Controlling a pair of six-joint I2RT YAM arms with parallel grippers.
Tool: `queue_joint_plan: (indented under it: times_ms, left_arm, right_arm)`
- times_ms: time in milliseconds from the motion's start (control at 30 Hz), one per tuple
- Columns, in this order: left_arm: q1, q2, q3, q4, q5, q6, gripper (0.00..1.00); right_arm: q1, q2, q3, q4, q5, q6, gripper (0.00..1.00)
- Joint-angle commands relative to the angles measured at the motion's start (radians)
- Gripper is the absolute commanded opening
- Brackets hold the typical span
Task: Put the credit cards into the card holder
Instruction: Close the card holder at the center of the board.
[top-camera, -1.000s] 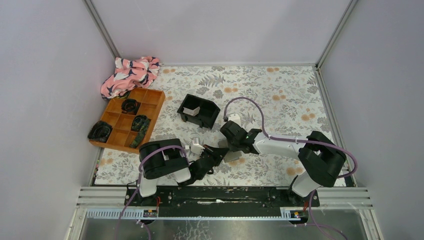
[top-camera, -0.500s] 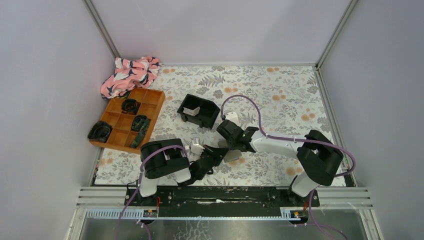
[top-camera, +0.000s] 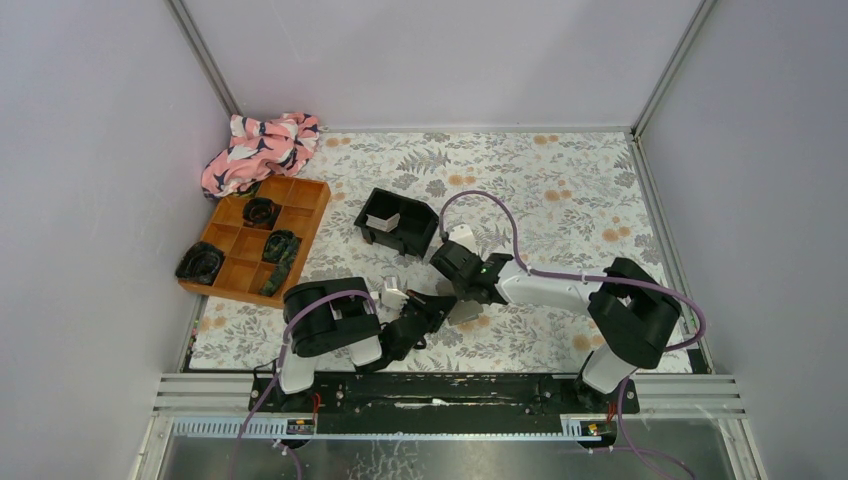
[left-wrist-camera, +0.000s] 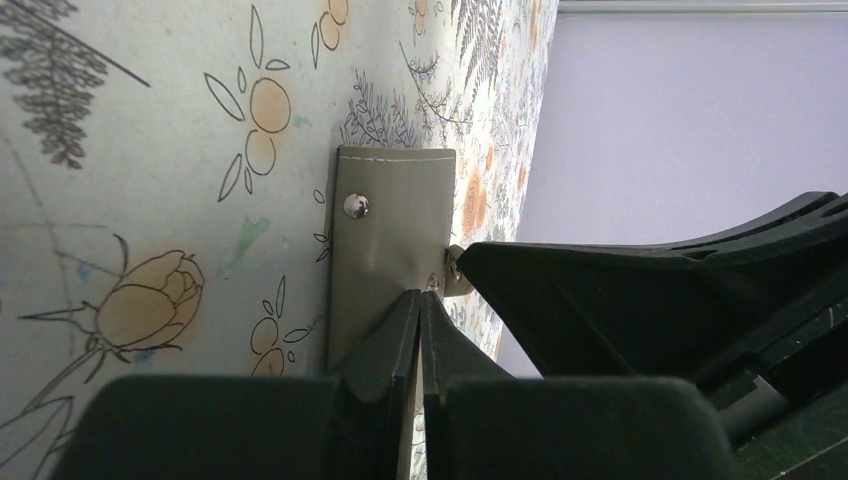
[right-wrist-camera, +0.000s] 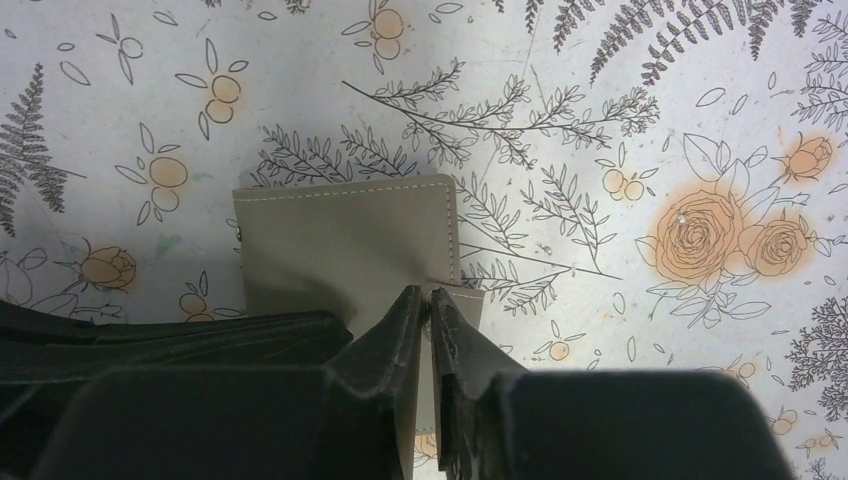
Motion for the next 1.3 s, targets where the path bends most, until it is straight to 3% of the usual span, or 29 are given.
queue_joint_plan:
  times_ms: [0,267,1267]
  left_arm:
    - [-0.003,0.047,-0.024,-0.136,0.054,0.024,0.06]
    - [-0.004,0.047,-0.026,-0.134,0.055,0.023,0.06]
    - [-0.004,0.033,-0.021,-0.145,0.053,0.031,0.06]
  right_arm:
    - [0.023,0.0,0.039,-0.01,0.041,0.0,0.12]
    - [0.038,0.014,0.043,-0.002,0.041,0.008,0.04]
    - [0.058,0.016,0.049,0.004,0.028,0.029,0.01]
